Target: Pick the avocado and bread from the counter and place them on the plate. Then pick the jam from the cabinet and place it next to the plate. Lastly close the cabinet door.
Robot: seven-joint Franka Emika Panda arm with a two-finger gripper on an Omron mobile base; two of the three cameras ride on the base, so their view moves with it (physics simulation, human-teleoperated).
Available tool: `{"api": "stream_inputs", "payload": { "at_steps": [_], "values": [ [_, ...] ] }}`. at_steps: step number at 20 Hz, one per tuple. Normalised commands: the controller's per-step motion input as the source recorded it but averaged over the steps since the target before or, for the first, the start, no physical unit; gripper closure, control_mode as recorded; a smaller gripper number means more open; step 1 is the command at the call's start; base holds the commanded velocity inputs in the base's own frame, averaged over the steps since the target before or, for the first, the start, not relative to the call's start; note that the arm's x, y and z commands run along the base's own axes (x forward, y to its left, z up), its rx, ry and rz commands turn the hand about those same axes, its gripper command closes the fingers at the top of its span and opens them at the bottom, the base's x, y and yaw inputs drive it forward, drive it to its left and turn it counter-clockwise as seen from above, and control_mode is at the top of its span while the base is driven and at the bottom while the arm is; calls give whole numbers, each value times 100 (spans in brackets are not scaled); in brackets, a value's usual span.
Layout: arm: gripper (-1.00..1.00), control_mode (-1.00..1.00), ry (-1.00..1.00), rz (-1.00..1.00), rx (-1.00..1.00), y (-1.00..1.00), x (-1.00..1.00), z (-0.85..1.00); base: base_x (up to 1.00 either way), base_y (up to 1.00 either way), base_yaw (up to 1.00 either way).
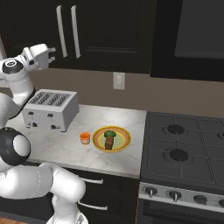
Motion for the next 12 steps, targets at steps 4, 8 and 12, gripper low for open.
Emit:
{"api": "stream_inputs", "payload": {
  "at_steps": [4, 8, 12],
  "values": [
    [-100, -100, 1, 3, -2, -8, 54, 2, 0, 0, 0],
    [-100, -100, 0, 9, -3, -3, 12, 0, 0, 0, 0],
    [-100, -100, -4, 15, -8, 0, -66, 0, 0, 0, 0]
  ]
}}
